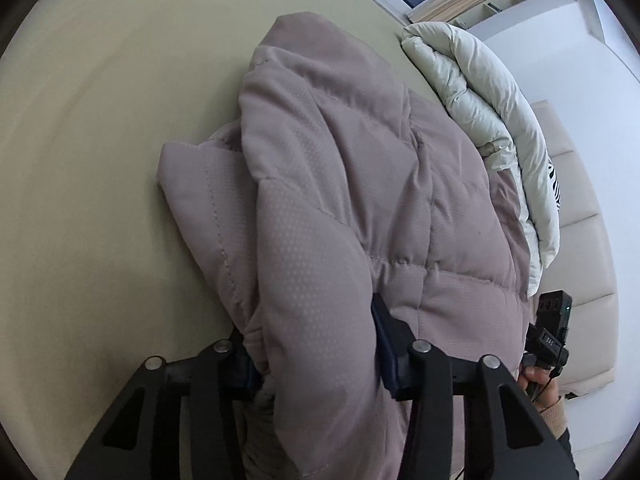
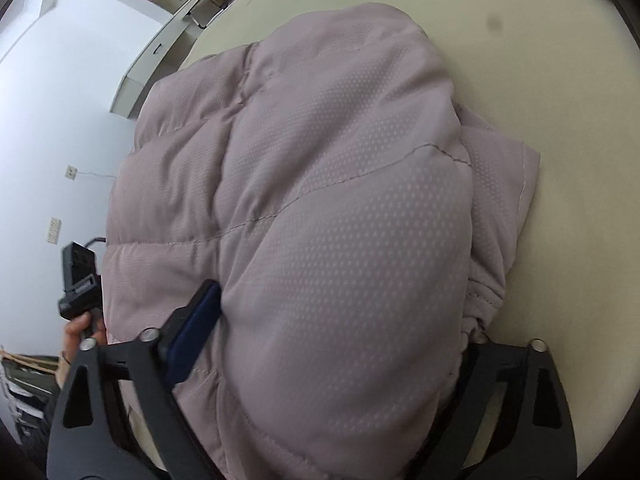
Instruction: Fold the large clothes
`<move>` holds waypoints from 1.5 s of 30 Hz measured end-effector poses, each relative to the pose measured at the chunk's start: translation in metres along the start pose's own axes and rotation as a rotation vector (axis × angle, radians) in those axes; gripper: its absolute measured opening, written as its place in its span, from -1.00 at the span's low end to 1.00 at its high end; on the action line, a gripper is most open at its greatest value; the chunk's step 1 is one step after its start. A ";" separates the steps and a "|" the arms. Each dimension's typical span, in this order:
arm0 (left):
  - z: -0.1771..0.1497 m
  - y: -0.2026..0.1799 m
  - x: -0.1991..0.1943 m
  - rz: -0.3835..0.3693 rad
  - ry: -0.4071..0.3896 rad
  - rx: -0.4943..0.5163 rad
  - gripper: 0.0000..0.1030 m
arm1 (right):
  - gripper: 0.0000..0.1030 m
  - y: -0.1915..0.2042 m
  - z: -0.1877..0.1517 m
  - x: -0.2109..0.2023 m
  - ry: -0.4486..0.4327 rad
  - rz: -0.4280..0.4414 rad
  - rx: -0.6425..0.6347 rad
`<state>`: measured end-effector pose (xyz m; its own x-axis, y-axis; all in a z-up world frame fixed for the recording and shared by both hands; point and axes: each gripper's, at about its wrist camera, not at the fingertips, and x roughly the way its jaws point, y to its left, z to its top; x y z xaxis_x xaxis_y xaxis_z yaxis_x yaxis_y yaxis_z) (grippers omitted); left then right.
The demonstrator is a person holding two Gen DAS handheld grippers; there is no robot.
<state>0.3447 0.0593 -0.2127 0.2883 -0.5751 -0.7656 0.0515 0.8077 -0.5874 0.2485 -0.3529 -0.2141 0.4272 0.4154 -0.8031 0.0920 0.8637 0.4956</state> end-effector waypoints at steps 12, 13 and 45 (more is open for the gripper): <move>-0.075 -0.043 -0.112 0.011 -0.088 0.105 -0.33 | -0.20 0.101 -0.065 -0.071 -0.127 -0.054 -0.149; -0.086 -0.042 -0.124 0.012 -0.093 0.105 -0.33 | -0.20 0.108 -0.076 -0.076 -0.130 -0.044 -0.153; -0.230 0.065 -0.158 0.113 -0.130 -0.022 0.25 | 0.55 0.101 -0.227 -0.061 -0.175 -0.067 0.105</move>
<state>0.0830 0.1724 -0.1901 0.4125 -0.4582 -0.7873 -0.0092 0.8622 -0.5065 0.0281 -0.2265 -0.1904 0.5660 0.2946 -0.7700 0.2143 0.8493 0.4825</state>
